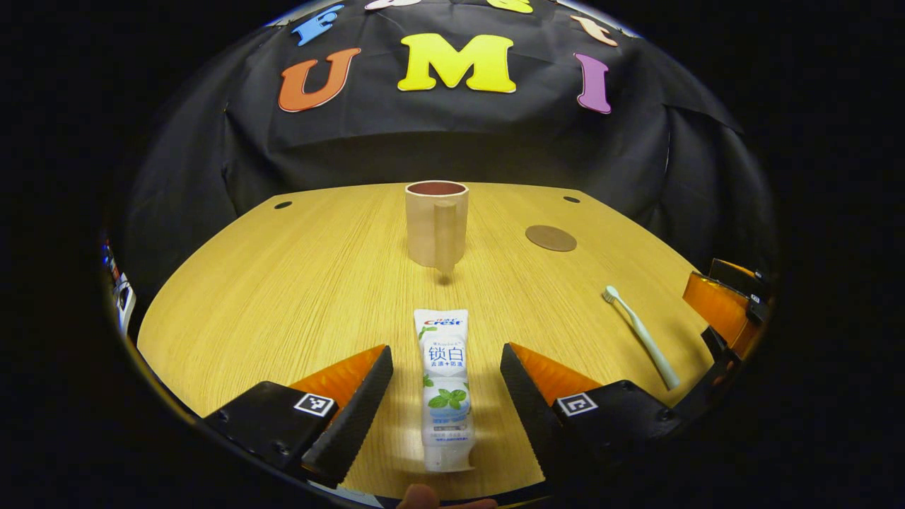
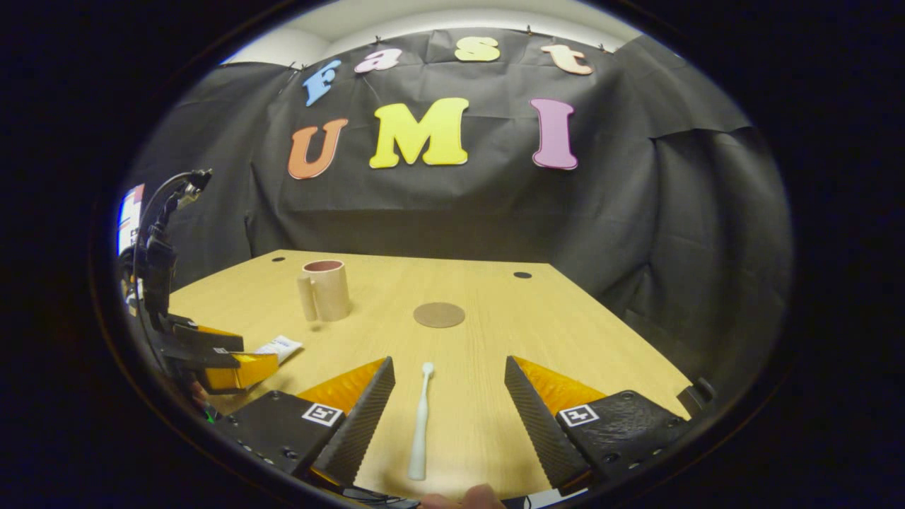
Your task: Put the toothbrush and toothpaste on the desktop into the cup, then pick up the cup and place it on the coaster on the desktop.
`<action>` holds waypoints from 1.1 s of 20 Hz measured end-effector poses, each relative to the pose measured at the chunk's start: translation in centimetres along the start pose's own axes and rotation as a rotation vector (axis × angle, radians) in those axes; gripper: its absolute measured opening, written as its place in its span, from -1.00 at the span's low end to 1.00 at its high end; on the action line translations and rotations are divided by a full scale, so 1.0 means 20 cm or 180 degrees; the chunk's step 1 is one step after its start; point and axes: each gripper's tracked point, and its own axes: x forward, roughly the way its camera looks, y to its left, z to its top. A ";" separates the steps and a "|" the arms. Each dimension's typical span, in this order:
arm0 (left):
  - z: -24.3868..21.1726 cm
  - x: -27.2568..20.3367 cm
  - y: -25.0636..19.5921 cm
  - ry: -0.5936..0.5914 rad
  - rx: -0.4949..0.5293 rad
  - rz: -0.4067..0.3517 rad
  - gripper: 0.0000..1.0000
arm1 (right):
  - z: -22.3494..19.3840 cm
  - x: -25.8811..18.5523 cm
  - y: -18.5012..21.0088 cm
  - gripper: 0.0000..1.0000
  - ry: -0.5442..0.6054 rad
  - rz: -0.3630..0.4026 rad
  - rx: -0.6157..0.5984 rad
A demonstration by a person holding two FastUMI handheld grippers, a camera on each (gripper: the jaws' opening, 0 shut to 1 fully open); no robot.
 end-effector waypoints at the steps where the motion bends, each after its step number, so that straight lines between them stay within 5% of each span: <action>1: 0.00 0.00 0.01 0.0017 -0.0003 0.0006 0.93 | 0.00 0.00 0.01 0.89 0.0004 0.0009 0.0002; 7: -0.02 0.02 0.02 0.0079 -0.0013 -0.0005 0.67 | -0.01 0.01 0.01 0.89 0.0035 0.0024 0.0001; 14: -0.04 0.01 0.06 0.0220 0.0053 0.0052 0.60 | -0.01 0.03 -0.03 0.89 0.0037 -0.0033 0.0085; 15: -0.04 0.01 0.07 0.0228 0.0039 0.0080 0.38 | -0.01 0.03 -0.02 0.89 0.0039 -0.0028 0.0081; 17: -0.03 0.02 0.09 0.0232 0.0042 0.0118 0.32 | -0.02 0.03 -0.02 0.89 0.0055 -0.0012 0.0067; 19: -0.02 0.01 0.10 0.0229 -0.0002 0.0141 0.01 | -0.03 0.04 0.00 0.89 0.0094 0.0007 0.0072; 22: -0.03 0.02 0.10 0.0217 -0.0102 0.0132 -0.12 | -0.06 0.06 0.01 0.89 0.0151 0.0025 0.0074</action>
